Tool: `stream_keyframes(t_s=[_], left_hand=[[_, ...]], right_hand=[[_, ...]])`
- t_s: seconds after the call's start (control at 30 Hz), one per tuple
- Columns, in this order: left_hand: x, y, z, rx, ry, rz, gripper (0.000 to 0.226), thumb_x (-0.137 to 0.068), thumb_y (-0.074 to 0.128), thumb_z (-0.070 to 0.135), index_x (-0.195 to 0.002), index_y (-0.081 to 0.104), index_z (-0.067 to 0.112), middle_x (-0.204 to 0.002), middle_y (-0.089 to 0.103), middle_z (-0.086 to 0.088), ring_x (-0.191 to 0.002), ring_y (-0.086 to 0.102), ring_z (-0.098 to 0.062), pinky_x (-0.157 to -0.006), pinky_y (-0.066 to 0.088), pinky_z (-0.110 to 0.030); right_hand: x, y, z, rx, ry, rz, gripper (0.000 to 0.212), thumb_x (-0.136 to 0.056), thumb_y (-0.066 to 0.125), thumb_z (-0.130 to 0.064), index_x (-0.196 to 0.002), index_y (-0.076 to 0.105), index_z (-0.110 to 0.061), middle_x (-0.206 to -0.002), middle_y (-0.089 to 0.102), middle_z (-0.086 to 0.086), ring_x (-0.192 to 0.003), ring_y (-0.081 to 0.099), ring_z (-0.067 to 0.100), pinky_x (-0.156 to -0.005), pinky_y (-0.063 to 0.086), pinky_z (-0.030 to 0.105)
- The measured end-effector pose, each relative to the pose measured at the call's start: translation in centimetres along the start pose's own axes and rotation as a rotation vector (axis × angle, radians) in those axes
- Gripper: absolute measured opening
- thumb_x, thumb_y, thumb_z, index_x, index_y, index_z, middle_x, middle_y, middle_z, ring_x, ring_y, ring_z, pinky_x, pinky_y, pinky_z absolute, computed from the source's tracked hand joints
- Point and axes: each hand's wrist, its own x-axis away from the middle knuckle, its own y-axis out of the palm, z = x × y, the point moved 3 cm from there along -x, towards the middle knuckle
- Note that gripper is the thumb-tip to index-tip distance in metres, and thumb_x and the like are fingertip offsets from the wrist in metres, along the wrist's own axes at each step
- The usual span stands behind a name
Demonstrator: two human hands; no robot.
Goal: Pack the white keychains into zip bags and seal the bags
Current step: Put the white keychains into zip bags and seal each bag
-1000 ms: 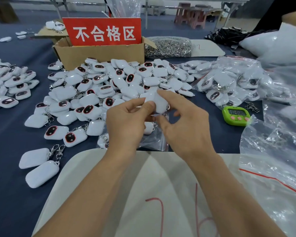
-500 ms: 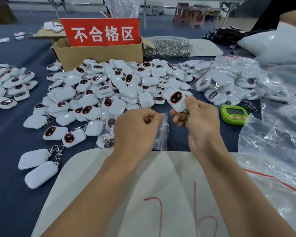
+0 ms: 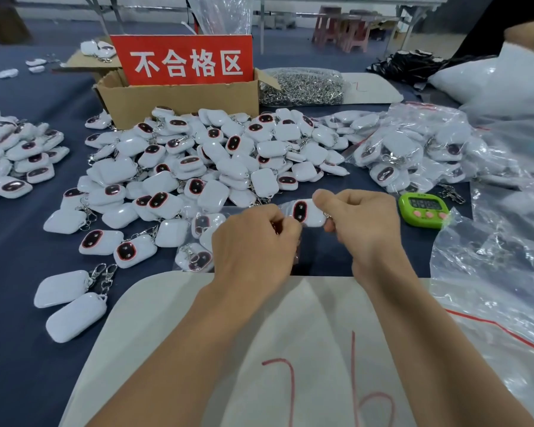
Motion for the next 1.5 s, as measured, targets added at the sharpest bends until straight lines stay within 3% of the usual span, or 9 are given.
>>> stream_keyframes(t_s=[0.3, 0.53, 0.7, 0.83, 0.97, 1.13, 1.23, 1.4, 1.5], left_hand=[[0.4, -0.5, 0.3, 0.249, 0.161, 0.062, 0.027, -0.094, 0.055, 0.031, -0.067, 0.055, 0.028, -0.057, 0.058, 0.01, -0.061, 0.054, -0.012, -0.063, 0.046, -0.037], [-1.0, -3.4, -1.4, 0.441, 0.076, 0.334, 0.033, -0.093, 0.057, 0.027, -0.062, 0.054, 0.016, -0.054, 0.048, 0.004, -0.052, 0.044, -0.009, -0.054, 0.038, -0.033], [-3.0, -5.8, -5.1, 0.701, -0.213, 0.547, 0.025, -0.083, 0.06, 0.021, -0.059, 0.058, 0.016, -0.046, 0.039, 0.012, -0.053, 0.034, -0.01, -0.056, 0.028, -0.033], [-3.7, -6.2, -6.5, 0.813, -0.359, 0.571, 0.026, -0.078, 0.06, 0.021, -0.053, 0.058, 0.019, -0.045, 0.032, 0.011, -0.052, 0.029, -0.015, -0.055, 0.025, -0.034], [-4.0, -6.3, -6.7, 0.837, -0.389, 0.557, 0.025, -0.076, 0.061, 0.021, -0.052, 0.056, 0.019, -0.046, 0.031, 0.01, -0.053, 0.028, -0.016, -0.056, 0.024, -0.034], [-4.0, -6.2, -6.7, 0.826, -0.43, 0.525, 0.024, -0.072, 0.061, 0.021, -0.051, 0.049, 0.018, -0.048, 0.029, 0.01, -0.054, 0.025, -0.017, -0.056, 0.024, -0.033], [-4.2, -6.2, -6.5, 0.809, -0.445, 0.489, 0.025, -0.07, 0.061, 0.019, -0.052, 0.044, 0.015, -0.048, 0.024, 0.008, -0.054, 0.022, -0.017, -0.051, 0.023, -0.03], [-3.9, -6.2, -6.2, 0.849, -0.465, 0.446, 0.031, -0.074, 0.061, 0.014, -0.046, 0.049, 0.02, -0.044, 0.026, 0.01, -0.044, 0.022, -0.013, -0.038, 0.022, -0.017], [-3.9, -6.2, -5.9, 0.963, -0.454, 0.402, 0.033, -0.076, 0.061, 0.01, -0.046, 0.051, 0.02, -0.046, 0.031, 0.009, -0.045, 0.024, -0.011, -0.039, 0.023, -0.016]], right_hand=[[1.1, 2.2, -0.7, -0.001, -0.061, -0.55, 0.018, -0.083, 0.051, -0.002, -0.075, 0.067, 0.003, -0.06, 0.063, 0.005, -0.055, 0.051, 0.014, -0.052, 0.041, 0.022], [-1.2, -0.5, 0.9, 0.077, -0.061, 0.048, 0.036, -0.085, 0.061, -0.01, -0.076, 0.079, -0.039, -0.072, 0.076, -0.014, -0.053, 0.057, 0.006, -0.06, 0.048, 0.026], [-1.0, 1.4, 0.8, 0.042, -0.171, -0.004, 0.02, -0.086, 0.064, -0.034, -0.096, 0.079, -0.043, -0.097, 0.074, -0.032, -0.099, 0.067, -0.01, -0.087, 0.048, 0.016], [-1.9, 3.5, 0.3, -0.051, -0.16, -0.172, 0.025, -0.089, 0.065, -0.03, -0.106, 0.078, -0.043, -0.111, 0.073, -0.029, -0.11, 0.063, -0.012, -0.099, 0.046, 0.022], [-3.7, 5.0, -1.6, 0.283, -0.188, -0.252, 0.035, -0.095, 0.065, -0.028, -0.13, 0.07, -0.031, -0.127, 0.071, -0.015, -0.119, 0.062, 0.002, -0.109, 0.045, 0.029], [-3.9, 8.0, -4.7, 1.061, -0.394, -0.092, 0.039, -0.086, 0.062, -0.063, -0.095, 0.067, -0.025, -0.09, 0.069, -0.004, -0.09, 0.061, 0.025, -0.096, 0.032, 0.043], [-3.4, 9.4, -5.7, 1.174, -0.467, -0.116, 0.022, -0.086, 0.067, -0.042, -0.09, 0.057, -0.023, -0.082, 0.059, -0.004, -0.079, 0.051, 0.024, -0.086, 0.029, 0.041], [-2.0, 7.5, -5.5, 0.886, -0.373, -0.078, 0.018, -0.079, 0.065, -0.038, -0.08, 0.059, -0.021, -0.069, 0.056, -0.011, -0.07, 0.057, 0.018, -0.071, 0.037, 0.033], [-0.5, 3.1, -3.6, 0.131, -0.106, 0.09, 0.029, -0.085, 0.063, -0.035, -0.081, 0.065, -0.007, -0.061, 0.06, -0.013, -0.057, 0.049, 0.015, -0.061, 0.04, 0.029]])
